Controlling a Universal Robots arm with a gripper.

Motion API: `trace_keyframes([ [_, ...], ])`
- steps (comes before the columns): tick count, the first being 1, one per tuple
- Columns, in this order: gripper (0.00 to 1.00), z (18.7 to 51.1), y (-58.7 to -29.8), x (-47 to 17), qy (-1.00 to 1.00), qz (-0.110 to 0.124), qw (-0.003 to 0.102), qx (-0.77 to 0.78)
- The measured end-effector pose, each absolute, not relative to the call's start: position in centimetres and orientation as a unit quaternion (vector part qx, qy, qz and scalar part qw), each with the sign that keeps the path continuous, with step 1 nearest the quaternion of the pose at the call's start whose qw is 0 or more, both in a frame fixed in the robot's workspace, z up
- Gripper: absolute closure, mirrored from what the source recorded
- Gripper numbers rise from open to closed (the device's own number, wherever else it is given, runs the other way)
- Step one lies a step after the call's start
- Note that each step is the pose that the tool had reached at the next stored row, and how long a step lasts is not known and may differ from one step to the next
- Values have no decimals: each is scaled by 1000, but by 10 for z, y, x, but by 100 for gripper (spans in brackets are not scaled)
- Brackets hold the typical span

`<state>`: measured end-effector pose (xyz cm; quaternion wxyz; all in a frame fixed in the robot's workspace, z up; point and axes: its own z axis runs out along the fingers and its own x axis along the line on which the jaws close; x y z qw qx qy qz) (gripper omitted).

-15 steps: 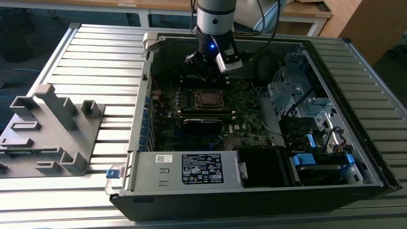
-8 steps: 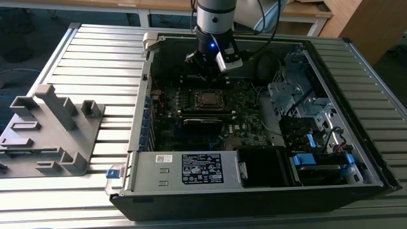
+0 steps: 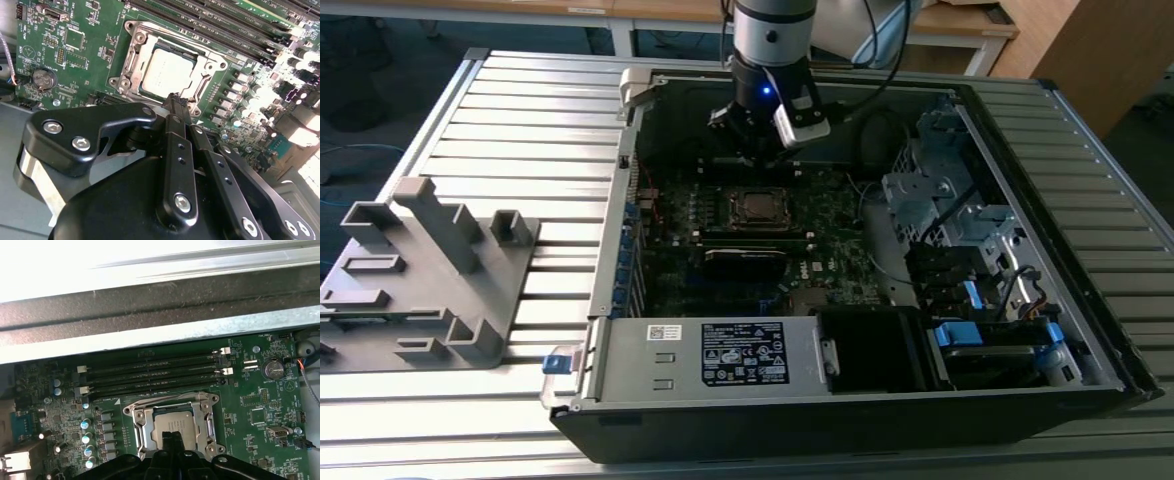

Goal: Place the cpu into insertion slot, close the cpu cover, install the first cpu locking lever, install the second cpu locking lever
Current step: 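Install the second cpu locking lever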

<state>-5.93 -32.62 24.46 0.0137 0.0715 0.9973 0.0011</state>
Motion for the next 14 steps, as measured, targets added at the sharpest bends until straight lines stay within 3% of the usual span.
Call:
trace_keyframes([
  [14,89,248,-326,-59,997,1,14,72],
])
